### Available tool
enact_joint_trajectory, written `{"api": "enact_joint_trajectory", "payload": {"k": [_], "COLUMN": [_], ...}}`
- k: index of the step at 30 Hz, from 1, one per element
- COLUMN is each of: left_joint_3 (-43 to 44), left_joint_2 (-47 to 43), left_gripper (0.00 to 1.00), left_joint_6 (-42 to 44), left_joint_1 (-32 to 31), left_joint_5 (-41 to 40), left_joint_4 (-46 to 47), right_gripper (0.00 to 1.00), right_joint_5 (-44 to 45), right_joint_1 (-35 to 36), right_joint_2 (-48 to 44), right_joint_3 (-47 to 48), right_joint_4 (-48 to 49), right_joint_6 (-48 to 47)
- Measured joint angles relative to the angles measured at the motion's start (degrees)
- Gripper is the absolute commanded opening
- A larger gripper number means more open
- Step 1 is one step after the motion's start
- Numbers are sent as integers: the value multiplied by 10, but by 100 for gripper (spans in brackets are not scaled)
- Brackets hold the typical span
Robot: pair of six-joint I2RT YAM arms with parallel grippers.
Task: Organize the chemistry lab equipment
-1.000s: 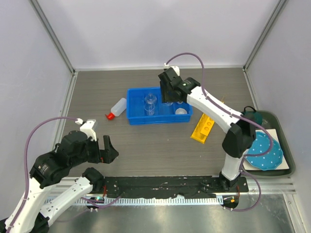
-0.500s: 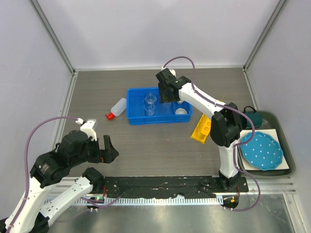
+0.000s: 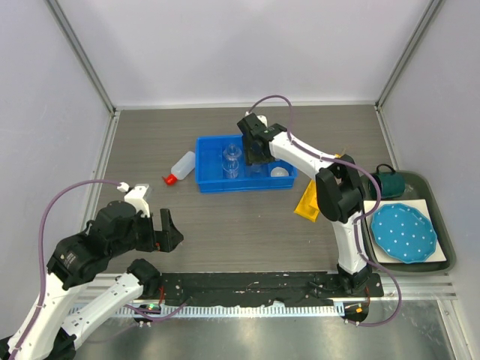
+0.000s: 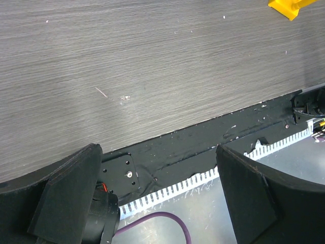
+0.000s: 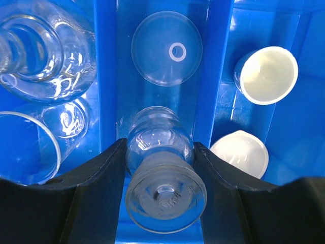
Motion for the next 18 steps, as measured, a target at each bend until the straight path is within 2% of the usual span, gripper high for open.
{"api": "enact_joint_trajectory", "payload": {"k": [5, 13, 18], "left_joint_3": [0, -7, -11], "left_joint_2": [0, 0, 0], "left_gripper": [100, 100, 100], "left_joint_6": [0, 0, 0], "left_joint_1": [0, 0, 0], "left_joint_5": [0, 0, 0], "left_joint_4": [0, 0, 0], "right_gripper": [24, 31, 31], "right_joint_5": [2, 6, 5], "right_joint_1": [0, 0, 0], "right_joint_2": [3, 10, 28], "right_joint_3": [-8, -22, -24], "right_joint_4": [5, 26, 33], "right_joint_6": [0, 1, 2]}}
